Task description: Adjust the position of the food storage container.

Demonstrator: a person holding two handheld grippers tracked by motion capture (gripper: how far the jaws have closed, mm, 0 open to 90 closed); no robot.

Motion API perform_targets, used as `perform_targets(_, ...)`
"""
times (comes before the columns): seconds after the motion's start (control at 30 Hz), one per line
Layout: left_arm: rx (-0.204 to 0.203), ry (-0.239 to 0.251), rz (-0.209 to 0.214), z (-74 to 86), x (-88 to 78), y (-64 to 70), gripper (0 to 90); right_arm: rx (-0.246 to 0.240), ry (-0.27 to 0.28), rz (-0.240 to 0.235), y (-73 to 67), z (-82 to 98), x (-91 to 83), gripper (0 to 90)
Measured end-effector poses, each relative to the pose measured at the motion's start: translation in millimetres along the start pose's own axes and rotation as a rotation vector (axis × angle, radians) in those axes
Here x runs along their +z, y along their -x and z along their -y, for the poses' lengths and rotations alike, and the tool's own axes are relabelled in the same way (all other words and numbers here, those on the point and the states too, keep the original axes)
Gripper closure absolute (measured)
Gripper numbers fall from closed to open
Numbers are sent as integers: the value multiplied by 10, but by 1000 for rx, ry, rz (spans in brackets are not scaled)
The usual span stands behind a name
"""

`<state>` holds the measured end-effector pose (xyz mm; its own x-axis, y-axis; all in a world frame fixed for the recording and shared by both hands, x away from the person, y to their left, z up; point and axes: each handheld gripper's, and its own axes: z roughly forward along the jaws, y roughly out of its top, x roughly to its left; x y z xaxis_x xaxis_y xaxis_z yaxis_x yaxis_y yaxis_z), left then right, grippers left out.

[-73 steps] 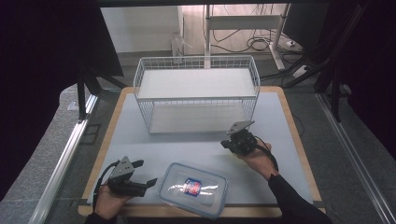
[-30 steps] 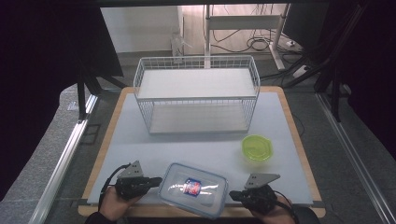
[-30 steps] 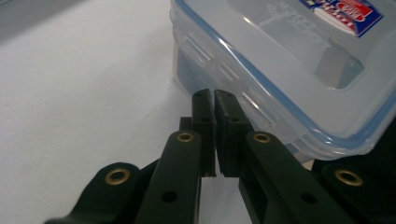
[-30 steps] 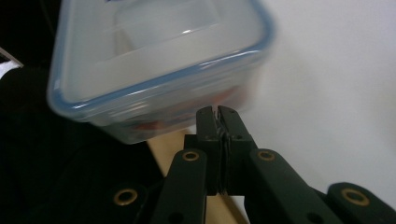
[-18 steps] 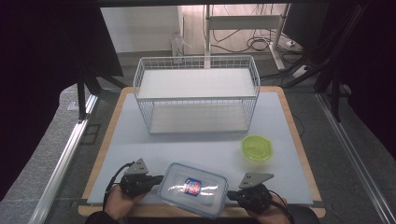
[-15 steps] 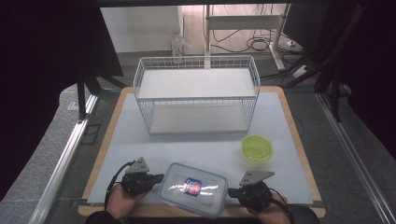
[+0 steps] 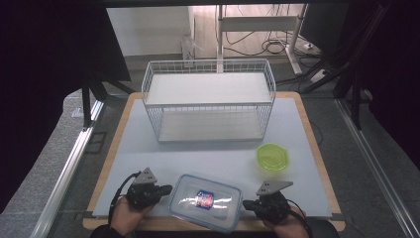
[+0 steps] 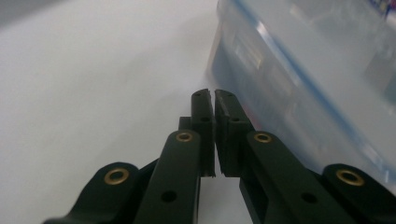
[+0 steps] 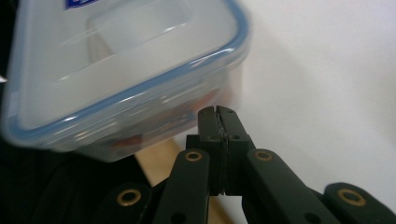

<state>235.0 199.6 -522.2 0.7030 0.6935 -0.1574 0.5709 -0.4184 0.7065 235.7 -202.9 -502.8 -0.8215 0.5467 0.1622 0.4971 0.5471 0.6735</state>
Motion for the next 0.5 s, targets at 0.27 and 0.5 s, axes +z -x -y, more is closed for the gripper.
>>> perform_targets(0.27, 38, -52, 39, 198, -124, 217, 856, -19, -17, -73, -204, 113, -6, 892)
perform_targets(0.5, 19, -49, 57, 165, -51, 279, 874, -29, -34, -39, -246, 74, 62, 897)
